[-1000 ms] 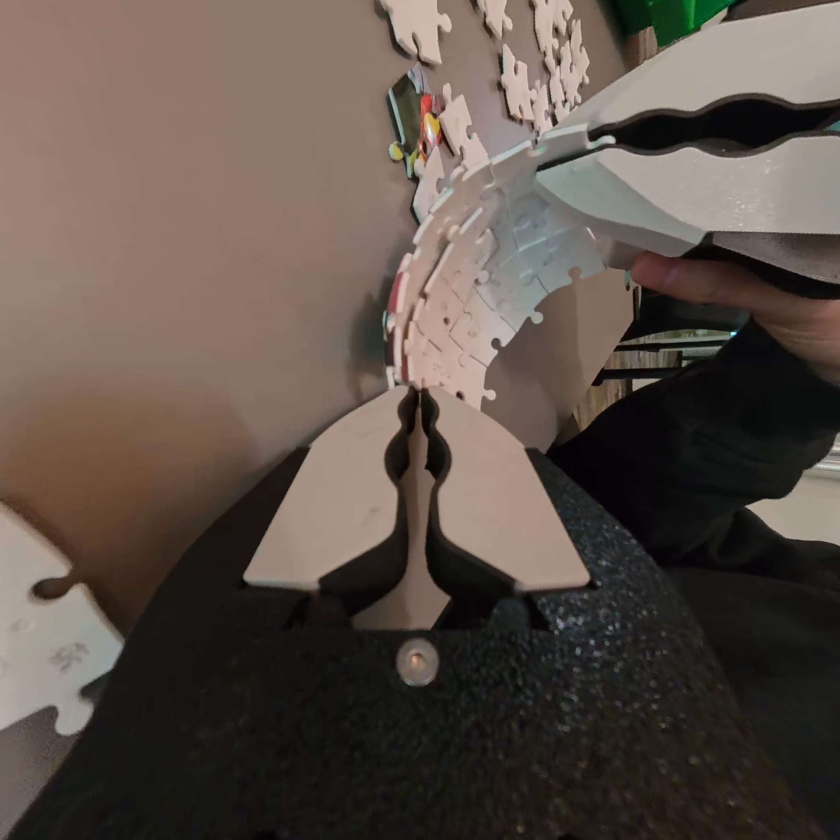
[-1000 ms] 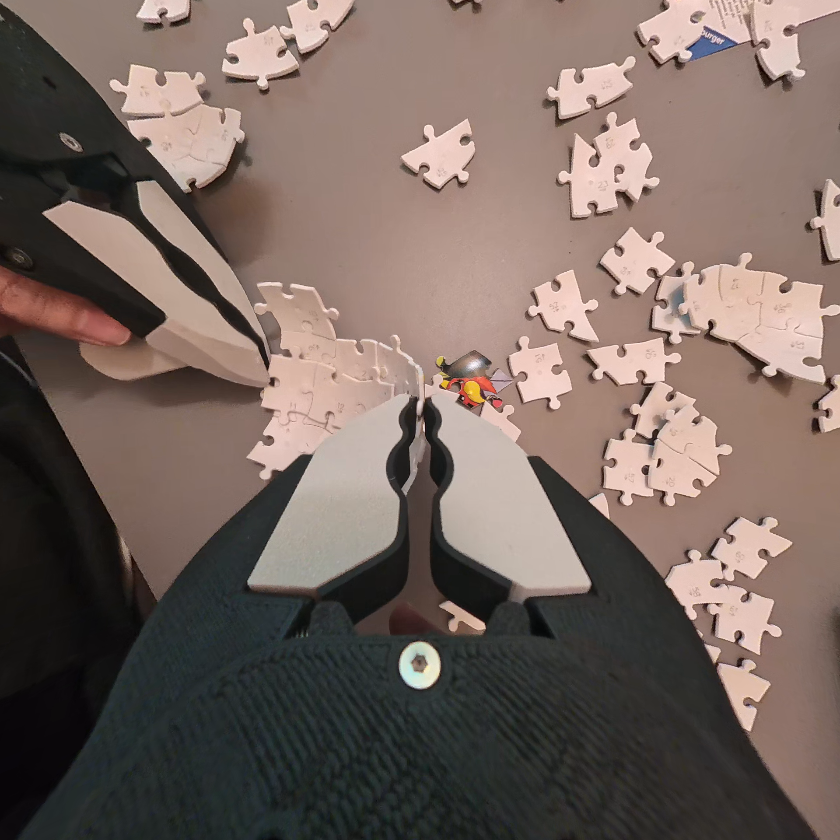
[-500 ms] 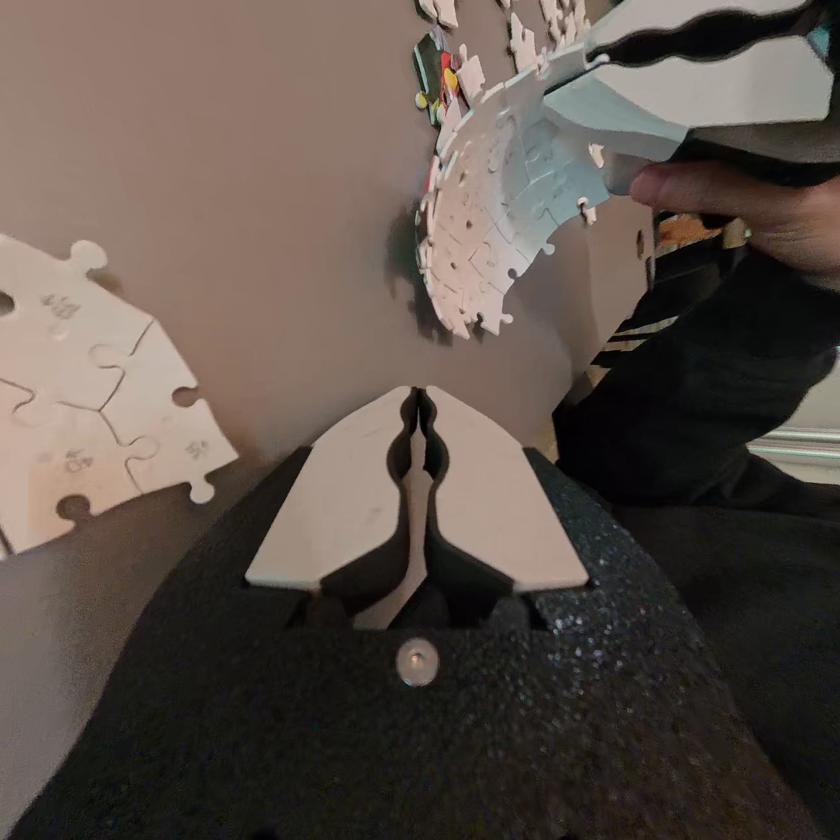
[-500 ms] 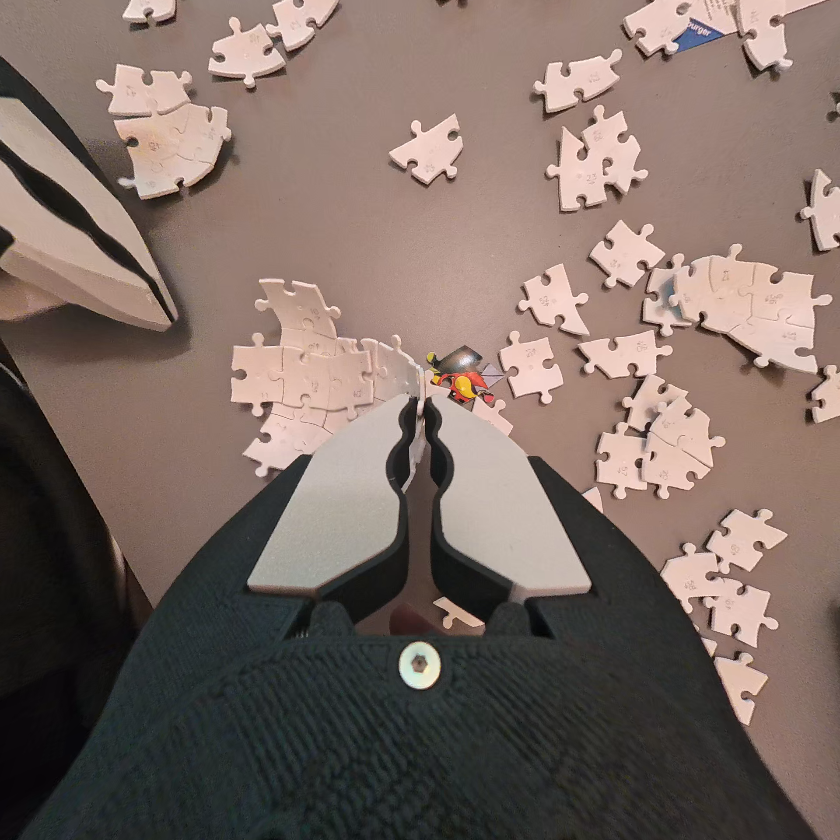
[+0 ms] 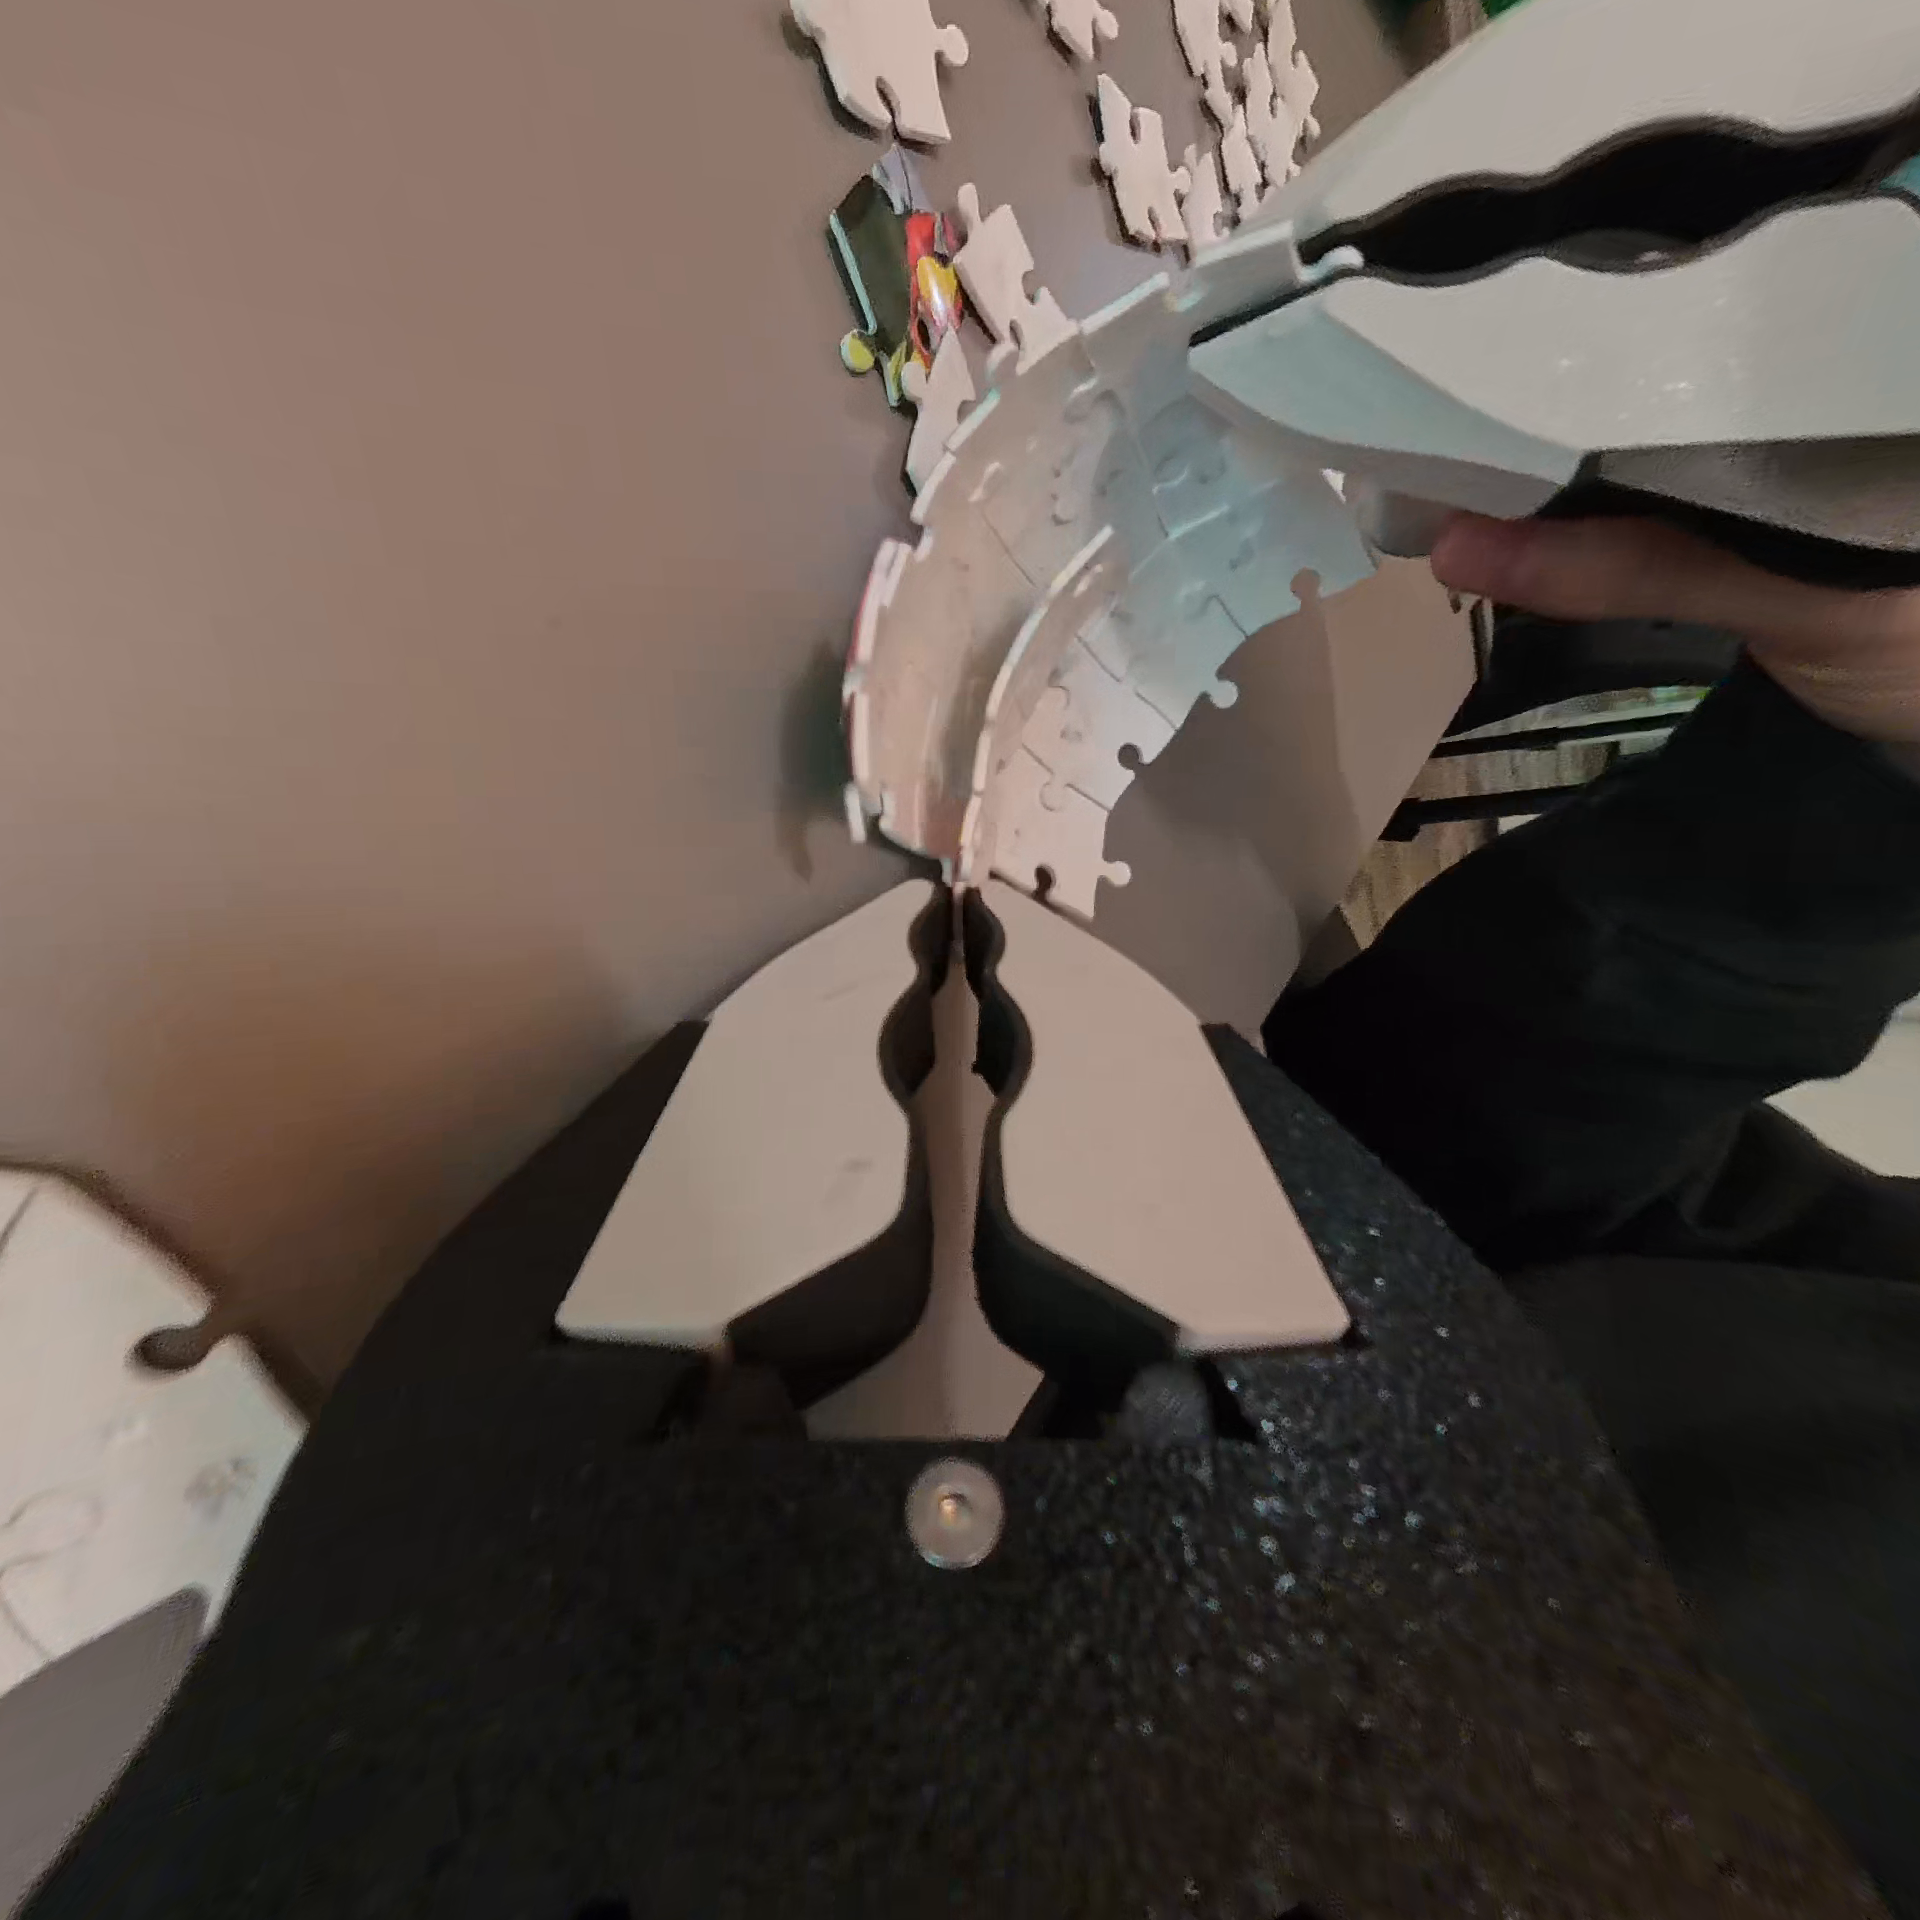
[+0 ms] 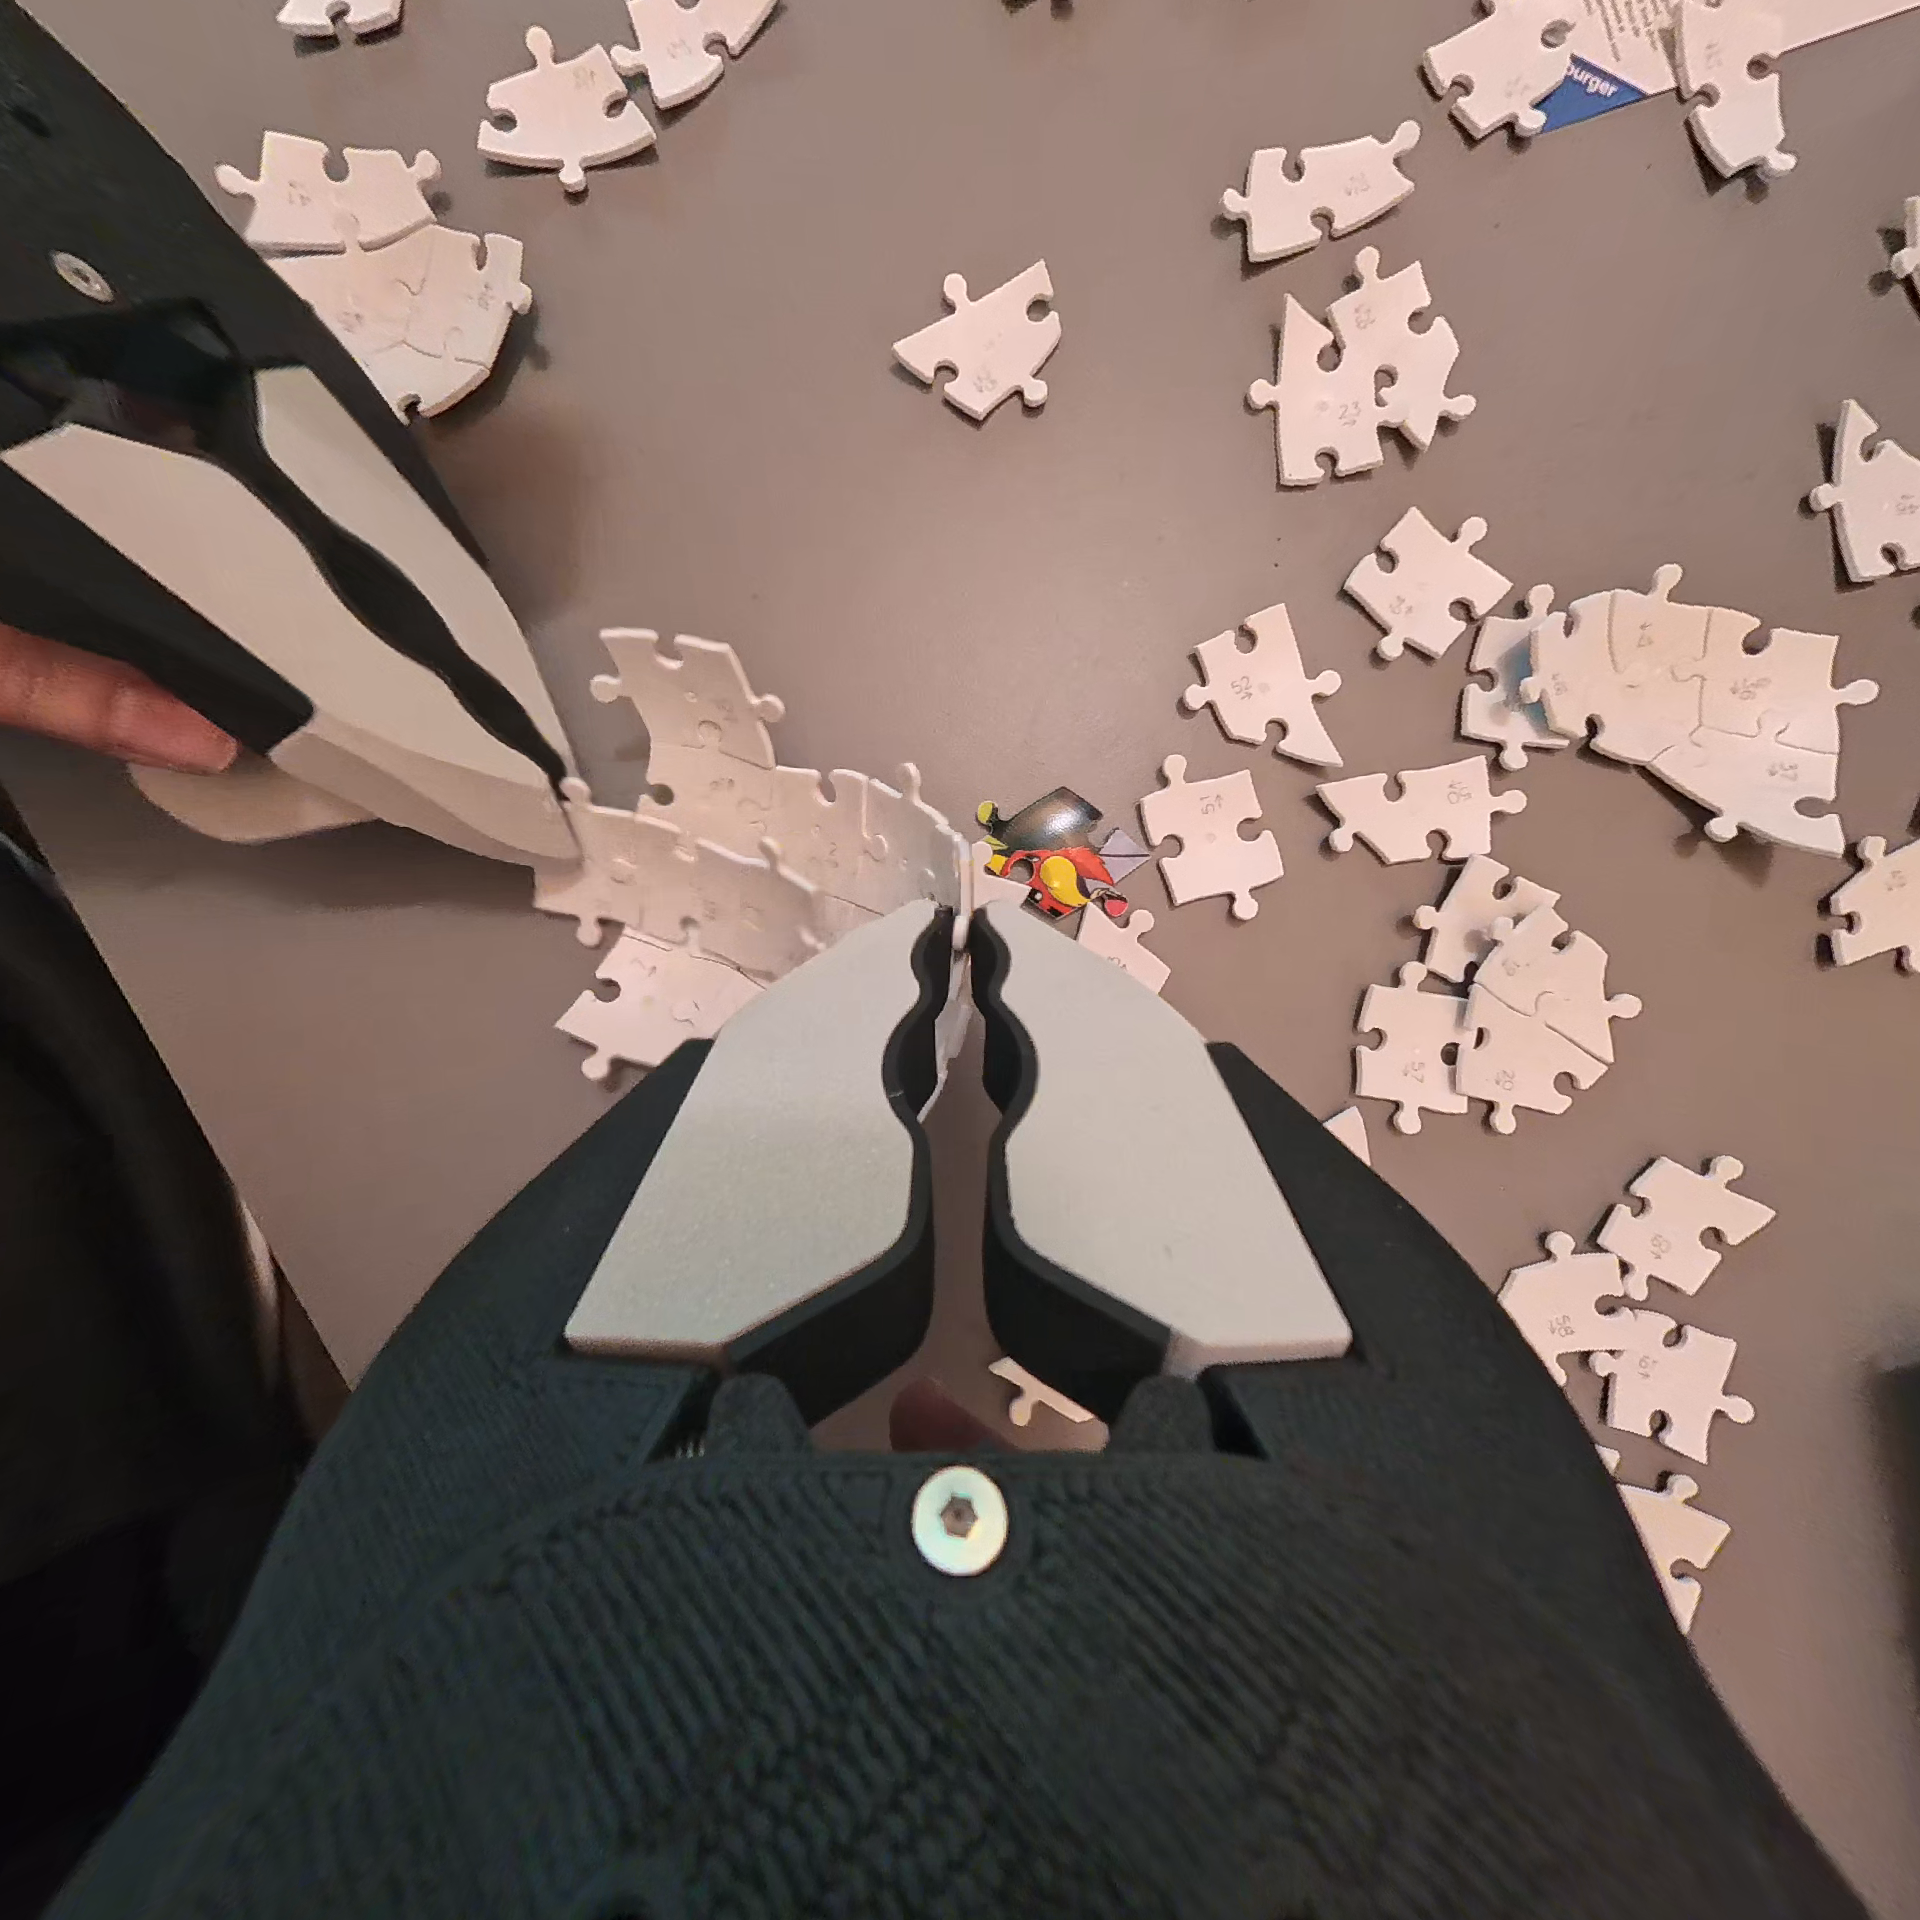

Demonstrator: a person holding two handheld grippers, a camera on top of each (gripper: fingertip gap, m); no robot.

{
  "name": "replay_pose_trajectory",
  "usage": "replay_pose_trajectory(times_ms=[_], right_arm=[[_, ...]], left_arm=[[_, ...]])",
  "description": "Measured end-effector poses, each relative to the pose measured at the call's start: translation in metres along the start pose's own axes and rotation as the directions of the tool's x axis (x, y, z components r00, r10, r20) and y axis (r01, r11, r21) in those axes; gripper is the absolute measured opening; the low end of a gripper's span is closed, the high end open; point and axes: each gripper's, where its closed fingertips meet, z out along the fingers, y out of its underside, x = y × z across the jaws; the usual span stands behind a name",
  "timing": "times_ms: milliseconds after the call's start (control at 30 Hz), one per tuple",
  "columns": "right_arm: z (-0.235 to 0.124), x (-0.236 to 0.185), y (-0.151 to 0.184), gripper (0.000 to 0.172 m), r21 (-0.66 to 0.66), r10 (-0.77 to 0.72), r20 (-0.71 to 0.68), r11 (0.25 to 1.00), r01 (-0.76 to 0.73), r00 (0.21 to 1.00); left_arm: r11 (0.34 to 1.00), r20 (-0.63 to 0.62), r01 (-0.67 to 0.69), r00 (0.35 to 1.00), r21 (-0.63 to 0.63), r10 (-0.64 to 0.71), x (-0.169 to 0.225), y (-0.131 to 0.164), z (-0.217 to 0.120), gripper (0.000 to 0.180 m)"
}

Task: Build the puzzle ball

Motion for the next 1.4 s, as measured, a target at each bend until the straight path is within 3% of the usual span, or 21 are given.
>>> replay_pose_trajectory(times_ms=[167,333,633,800,933,1400], right_arm=[[0.001,0.000,-0.001,0.003,0.003,-0.005,0.007,1.000,0.005,1.000],[0.003,-0.003,-0.001,0.003,0.008,-0.002,0.027,1.000,0.002,1.000],[0.003,-0.005,0.002,0.003,0.007,0.002,0.064,1.000,-0.003,0.998],[0.003,-0.010,0.004,0.003,0.010,-0.002,0.116,1.000,0.001,0.993],[0.004,-0.012,0.006,0.003,0.003,-0.008,0.139,1.000,0.008,0.990],[0.004,-0.012,0.007,0.003,0.003,-0.011,0.140,1.000,0.010,0.990]], left_arm=[[0.992,0.033,-0.103,0.994,0.078,0.100,0.004,-0.008,-0.022,0.001],[0.961,0.119,-0.169,0.982,0.221,0.146,0.006,-0.041,-0.047,0.001],[0.939,0.109,-0.292,0.955,0.181,0.276,0.005,-0.063,-0.032,0.001],[0.943,0.217,-0.290,0.943,0.166,0.251,-0.027,-0.069,-0.048,0.001],[0.902,0.421,-0.432,0.820,0.009,0.388,-0.061,-0.066,-0.054,0.001],[0.768,0.517,-0.568,0.581,-0.296,0.629,-0.066,-0.067,-0.055,0.003]])
